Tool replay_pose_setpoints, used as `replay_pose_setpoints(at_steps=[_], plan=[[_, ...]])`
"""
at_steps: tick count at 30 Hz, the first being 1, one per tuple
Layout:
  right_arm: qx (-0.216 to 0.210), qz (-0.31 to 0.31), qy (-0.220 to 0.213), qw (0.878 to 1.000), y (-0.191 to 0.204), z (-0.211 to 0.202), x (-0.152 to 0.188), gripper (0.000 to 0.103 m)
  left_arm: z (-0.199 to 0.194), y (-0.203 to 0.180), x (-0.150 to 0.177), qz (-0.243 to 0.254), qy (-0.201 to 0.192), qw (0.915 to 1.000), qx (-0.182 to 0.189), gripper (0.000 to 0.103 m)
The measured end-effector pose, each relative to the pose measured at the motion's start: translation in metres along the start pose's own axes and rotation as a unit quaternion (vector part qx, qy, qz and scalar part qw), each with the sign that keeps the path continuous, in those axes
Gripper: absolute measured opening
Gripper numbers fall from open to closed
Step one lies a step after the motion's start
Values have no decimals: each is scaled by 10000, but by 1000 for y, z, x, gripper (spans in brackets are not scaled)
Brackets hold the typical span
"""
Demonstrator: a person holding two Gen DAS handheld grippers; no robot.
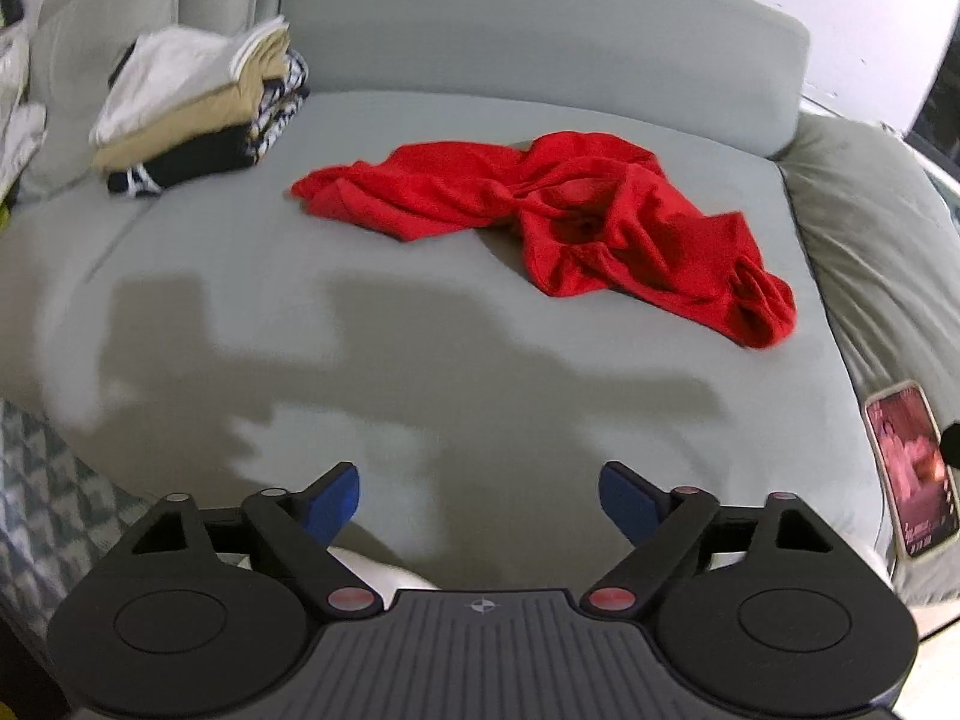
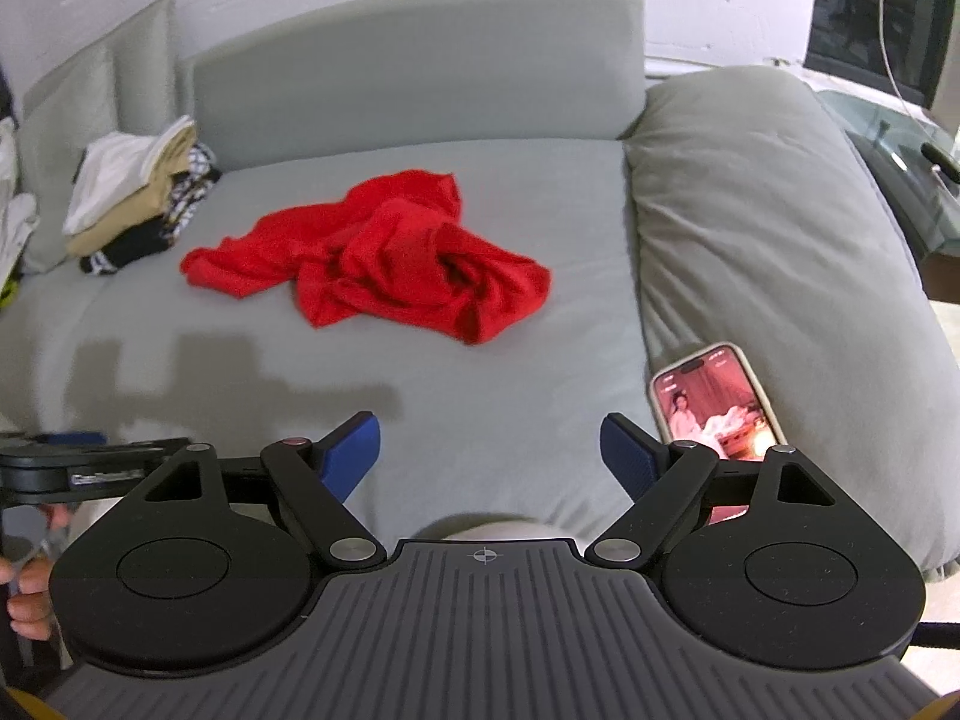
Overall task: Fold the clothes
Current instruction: 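Reach both open grippers toward the crumpled red shirt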
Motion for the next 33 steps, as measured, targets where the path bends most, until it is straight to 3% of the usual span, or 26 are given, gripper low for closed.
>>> replay_pose_setpoints(at_steps=[3,6,8,10,14,20,24,27,30,33], plan=[[-48,162,36,9999,-9,18,-7,85,16,11,-8,-293,-71,9991,300,77],[-213,402,126,9989,-20,39,-15,81,39,22,-19,-652,-152,9965,496,56],[-318,594,218,9975,-27,54,-19,77,55,29,-28,-880,-242,9938,637,49],[-425,822,291,9953,-35,68,-22,67,69,34,-39,-1068,-436,9897,851,47],[-801,1439,332,9858,-53,91,-27,58,104,49,-61,-1639,-793,9739,1354,47],[-960,1898,549,9756,-69,124,-33,56,166,62,-79,-2444,-463,9508,1846,47],[-860,1997,662,9738,-75,148,-40,53,180,60,-87,-2430,-527,9489,1941,47],[-802,2003,687,9740,-77,163,-45,41,185,56,-94,-2176,-570,9544,1964,45],[-725,1918,681,9764,-76,174,-48,38,193,49,-104,-1866,-539,9619,1925,35],[-722,1818,618,9787,-74,181,-50,36,201,45,-112,-1747,-461,9671,1792,18]])
Point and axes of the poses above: each gripper's, at about its wrist camera, not at the fingertips, and z roughly the way its jaws point, y to its left, x to its underside, the point moved 1 cm from there along z, roughly the way its jaws point, and after that the axes turned 15 degrees about z, right-handed, at the moved point
